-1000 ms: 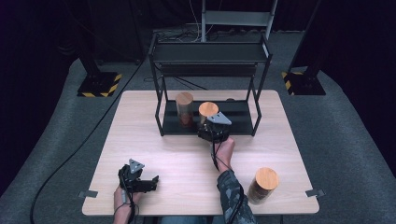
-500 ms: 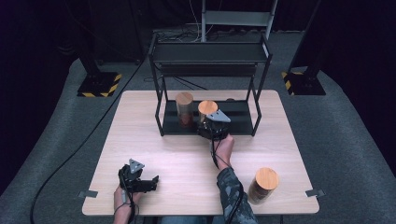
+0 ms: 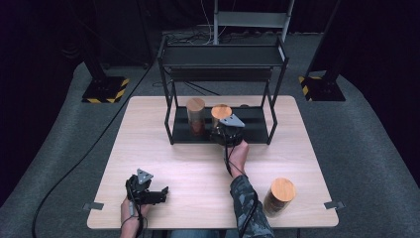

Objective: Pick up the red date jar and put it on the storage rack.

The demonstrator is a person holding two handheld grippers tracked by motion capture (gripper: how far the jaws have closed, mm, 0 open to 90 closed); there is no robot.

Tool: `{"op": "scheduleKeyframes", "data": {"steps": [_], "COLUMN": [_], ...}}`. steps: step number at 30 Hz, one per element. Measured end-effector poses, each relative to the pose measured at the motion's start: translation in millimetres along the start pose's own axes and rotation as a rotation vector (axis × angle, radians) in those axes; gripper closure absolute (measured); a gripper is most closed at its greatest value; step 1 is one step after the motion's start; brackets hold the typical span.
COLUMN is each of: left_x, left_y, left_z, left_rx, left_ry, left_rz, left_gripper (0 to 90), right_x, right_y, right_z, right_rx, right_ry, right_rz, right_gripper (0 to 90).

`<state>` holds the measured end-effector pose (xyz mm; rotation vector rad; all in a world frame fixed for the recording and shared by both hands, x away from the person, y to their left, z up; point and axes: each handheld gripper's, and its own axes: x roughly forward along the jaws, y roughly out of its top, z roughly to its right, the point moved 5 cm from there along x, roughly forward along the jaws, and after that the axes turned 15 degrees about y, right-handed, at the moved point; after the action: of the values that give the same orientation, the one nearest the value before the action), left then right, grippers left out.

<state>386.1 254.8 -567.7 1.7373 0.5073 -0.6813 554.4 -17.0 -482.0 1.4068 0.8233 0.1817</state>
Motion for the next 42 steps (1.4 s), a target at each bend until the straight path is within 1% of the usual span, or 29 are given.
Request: {"op": "scheduleKeyframes", "data": {"steps": [6,15,17,22,32,42], "left_x": [0.0,0.0,0.0,0.0,0.0,0.0], "left_y": [0.1,0.0,0.0,0.0,0.0,0.0], "left_z": [0.2,-0.1,-0.2,0.0,0.0,0.0], "left_rx": [-0.003,0.001,0.002,0.001,0.001,0.002], "left_ry": [0.000,0.000,0.000,0.000,0.000,0.000], "left_rz": [0.001,0.000,0.000,0.000,0.000,0.000], "left_gripper": [0.1,0.1,0.1,0.1,0.1,0.1], "right_x": [2.0,3.8,4.7,7.1,11.5,14.4], "right_y": [0.1,1.4,2.0,3.5,4.0,4.0], "right_z": [1.3,6.5,7.1,8.0,12.1,17.8], "right_rx": [-0.008,-0.003,0.001,-0.007,-0.008,0.005], "right_ry": [-0.008,-0.024,-0.023,-0.030,-0.039,-0.047], "right_rz": [-0.006,-0.002,-0.001,-0.003,-0.008,-0.003], "right_gripper": [24.8,24.9,24.9,24.9,24.8,24.8]}}
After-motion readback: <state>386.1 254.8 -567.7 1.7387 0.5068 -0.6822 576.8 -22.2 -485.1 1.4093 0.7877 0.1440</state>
